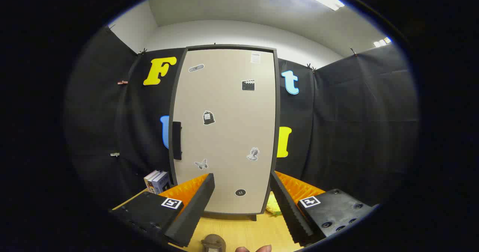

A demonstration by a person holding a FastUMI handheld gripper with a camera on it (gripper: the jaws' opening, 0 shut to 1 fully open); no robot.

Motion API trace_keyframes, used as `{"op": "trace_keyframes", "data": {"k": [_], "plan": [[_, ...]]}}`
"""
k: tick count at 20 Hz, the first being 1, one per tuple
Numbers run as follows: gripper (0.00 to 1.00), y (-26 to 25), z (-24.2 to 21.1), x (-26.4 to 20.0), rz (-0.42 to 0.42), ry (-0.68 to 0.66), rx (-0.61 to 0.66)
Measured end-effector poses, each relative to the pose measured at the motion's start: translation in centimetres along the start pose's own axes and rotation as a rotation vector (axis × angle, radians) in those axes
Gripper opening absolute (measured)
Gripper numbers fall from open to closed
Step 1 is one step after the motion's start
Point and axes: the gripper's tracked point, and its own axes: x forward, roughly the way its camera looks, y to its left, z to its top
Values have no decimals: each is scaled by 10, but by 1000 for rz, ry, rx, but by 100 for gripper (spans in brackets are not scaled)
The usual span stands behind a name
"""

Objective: Open the shoe cabinet door, grab the shoes and put them into the shoe cabinet, then close the shoe cabinet door.

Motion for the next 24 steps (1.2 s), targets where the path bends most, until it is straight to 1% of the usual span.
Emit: {"op": "trace_keyframes", "data": {"k": [4, 17, 20, 24], "plan": [[98, 2, 1, -3, -5, -1, -14], [97, 2, -3, 0, -4, 23, 1], [98, 13, 2, 7, 9, 14, 7], [98, 48, 10, 29, 55, 11, 34]]}}
